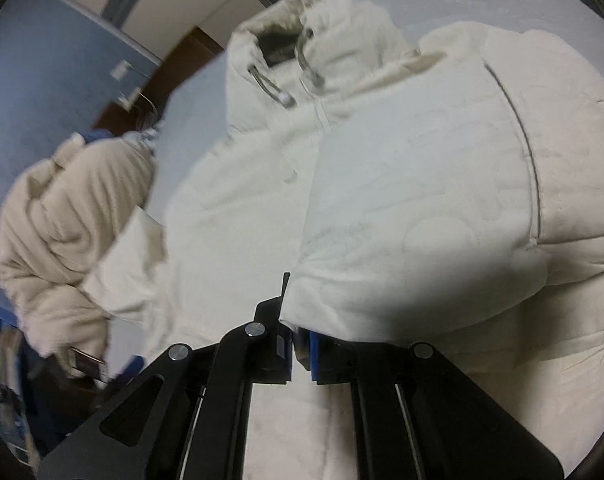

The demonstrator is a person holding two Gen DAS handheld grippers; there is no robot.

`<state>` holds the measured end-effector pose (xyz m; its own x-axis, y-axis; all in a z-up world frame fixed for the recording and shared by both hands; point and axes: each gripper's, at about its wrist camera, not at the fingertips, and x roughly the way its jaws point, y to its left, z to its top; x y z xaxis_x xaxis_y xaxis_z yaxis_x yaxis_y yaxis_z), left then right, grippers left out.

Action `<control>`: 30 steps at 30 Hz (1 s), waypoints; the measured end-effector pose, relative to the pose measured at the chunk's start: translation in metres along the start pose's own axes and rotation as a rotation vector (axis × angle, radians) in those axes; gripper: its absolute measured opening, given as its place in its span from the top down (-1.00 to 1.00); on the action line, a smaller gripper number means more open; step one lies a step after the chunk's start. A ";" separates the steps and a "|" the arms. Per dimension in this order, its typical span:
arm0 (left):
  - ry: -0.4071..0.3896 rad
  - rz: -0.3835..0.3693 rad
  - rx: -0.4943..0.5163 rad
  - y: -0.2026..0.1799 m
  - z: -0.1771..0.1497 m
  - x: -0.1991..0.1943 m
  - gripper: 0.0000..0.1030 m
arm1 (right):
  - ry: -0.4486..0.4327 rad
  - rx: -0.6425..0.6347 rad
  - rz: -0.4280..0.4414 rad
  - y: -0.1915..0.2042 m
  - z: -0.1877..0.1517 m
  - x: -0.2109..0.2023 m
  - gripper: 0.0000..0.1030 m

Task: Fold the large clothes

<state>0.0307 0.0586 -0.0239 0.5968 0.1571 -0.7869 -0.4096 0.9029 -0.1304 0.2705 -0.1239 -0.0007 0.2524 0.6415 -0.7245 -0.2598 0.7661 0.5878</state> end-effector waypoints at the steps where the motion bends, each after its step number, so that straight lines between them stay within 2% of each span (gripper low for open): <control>1: 0.000 0.001 0.001 0.000 -0.001 0.000 -0.87 | 0.013 -0.017 -0.022 0.001 -0.002 0.003 0.91; 6: 0.003 0.006 0.006 0.000 -0.002 0.001 -0.87 | 0.059 -0.080 -0.064 0.003 -0.012 0.010 0.69; 8: 0.005 0.009 0.008 -0.001 -0.002 0.001 -0.87 | 0.066 -0.098 -0.067 0.004 -0.018 0.009 0.50; 12: 0.005 0.012 0.011 -0.001 -0.003 0.001 -0.87 | 0.072 -0.118 -0.057 0.000 -0.031 -0.001 0.38; 15: 0.005 0.013 0.011 -0.002 -0.003 0.001 -0.87 | 0.088 -0.144 -0.070 -0.005 -0.042 -0.013 0.20; 25: 0.009 0.028 0.039 -0.007 -0.005 -0.001 -0.87 | 0.077 -0.218 -0.227 -0.063 -0.060 -0.083 0.12; 30: 0.020 0.042 0.100 -0.021 -0.009 -0.005 -0.87 | 0.045 -0.187 -0.271 -0.095 -0.063 -0.110 0.10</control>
<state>0.0302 0.0353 -0.0228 0.5659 0.1886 -0.8026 -0.3625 0.9313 -0.0368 0.2088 -0.2697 0.0010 0.2953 0.4098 -0.8631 -0.3569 0.8853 0.2982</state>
